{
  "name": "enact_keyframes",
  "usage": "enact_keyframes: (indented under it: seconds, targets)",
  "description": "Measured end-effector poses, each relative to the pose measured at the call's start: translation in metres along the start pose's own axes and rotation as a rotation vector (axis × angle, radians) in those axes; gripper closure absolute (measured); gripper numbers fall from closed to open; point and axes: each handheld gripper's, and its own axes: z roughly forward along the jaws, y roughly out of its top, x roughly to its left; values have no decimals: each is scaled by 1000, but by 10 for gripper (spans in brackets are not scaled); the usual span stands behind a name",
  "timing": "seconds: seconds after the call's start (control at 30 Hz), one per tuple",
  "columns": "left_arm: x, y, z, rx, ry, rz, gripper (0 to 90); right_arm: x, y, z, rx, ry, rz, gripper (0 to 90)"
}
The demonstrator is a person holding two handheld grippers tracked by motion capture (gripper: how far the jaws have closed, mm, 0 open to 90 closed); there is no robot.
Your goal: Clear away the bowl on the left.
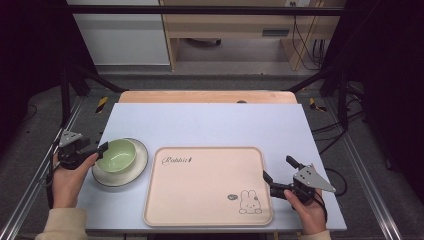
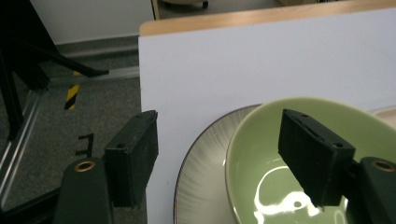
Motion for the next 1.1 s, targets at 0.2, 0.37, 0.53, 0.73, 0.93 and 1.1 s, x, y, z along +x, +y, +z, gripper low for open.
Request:
enact_keyframes:
  seconds: [0.2,0.37,0.53,0.73,0.93,1.1]
  targets:
    - [6,-10,7,68,-10,-15,370,1,0,1,6,8,-2,45]
    - [7,-10,5,61,-22,-30,455,1,0,1,9,11,-6,46]
    - [6,-10,6,71,-21,-31,484,2,0,1,9,10,-6,46]
    - [1,-11,11,108,-32,-12,511,2,0,2,13,14,-10,45]
    - [0,-12,13,137,-33,-8,547,2,-1,1,15,13,-5,46]
    - [1,-15,14,150,-43,-15,619,2,-1,2,16,18,-9,45]
